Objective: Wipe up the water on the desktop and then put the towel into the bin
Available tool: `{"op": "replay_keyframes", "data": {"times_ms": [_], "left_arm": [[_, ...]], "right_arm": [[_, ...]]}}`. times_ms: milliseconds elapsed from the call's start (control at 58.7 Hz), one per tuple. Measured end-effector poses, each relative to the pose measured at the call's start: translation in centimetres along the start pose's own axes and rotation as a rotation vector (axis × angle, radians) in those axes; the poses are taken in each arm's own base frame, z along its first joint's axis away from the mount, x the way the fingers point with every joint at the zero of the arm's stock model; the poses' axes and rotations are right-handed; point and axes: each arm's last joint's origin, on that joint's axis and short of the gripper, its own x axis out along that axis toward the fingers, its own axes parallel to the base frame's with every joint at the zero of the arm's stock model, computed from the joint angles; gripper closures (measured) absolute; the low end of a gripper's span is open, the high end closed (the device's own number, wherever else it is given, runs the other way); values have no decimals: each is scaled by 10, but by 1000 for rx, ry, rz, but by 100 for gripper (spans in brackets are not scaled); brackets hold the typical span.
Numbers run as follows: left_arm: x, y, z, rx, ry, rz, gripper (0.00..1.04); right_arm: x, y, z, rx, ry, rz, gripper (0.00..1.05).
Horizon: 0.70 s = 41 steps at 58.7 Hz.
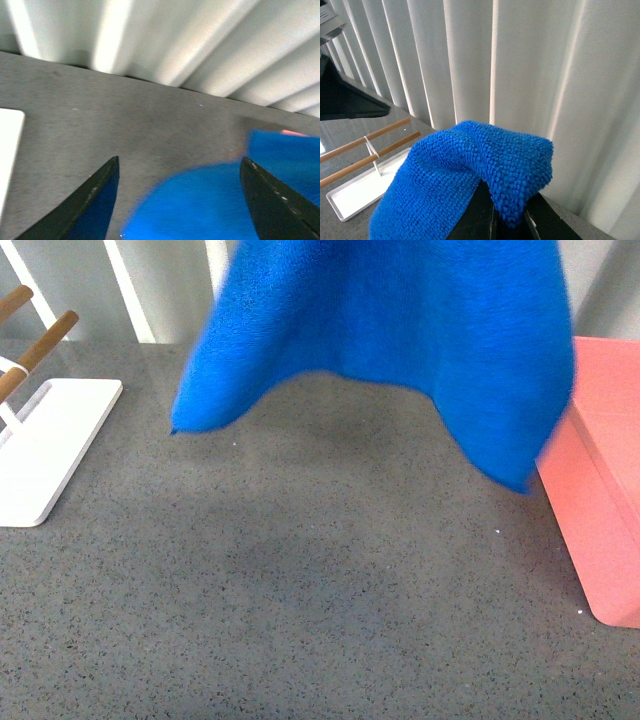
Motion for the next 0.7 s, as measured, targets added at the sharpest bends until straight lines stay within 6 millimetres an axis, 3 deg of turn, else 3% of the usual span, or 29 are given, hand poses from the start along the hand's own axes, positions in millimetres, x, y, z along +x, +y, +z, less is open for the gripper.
{"op": "replay_keyframes", "data": {"times_ms": [136, 273, 375, 477, 511, 562, 699], "left_arm": [[-25, 38, -10, 36, 16, 59, 5], [-55, 53, -30, 99, 41, 25, 7], [-89, 69, -52, 123, 50, -7, 7], [-107, 79, -72, 135, 67, 7, 7], [-109, 80, -80, 166, 3, 52, 11], [-114, 82, -97, 251, -240, 161, 23], [-128, 76, -121, 325, -507, 177, 47]], "right_arm": [[-1, -3, -3, 25, 29, -19, 101], [-2, -3, -9, 45, 79, -42, 101], [-5, -6, -18, 58, 147, -94, 101], [-7, -9, -21, 59, 171, -119, 101], [-8, -10, -22, 60, 175, -126, 101], [-8, -11, -22, 58, 180, -134, 101], [-10, -11, -24, 63, 191, -140, 101]]}}
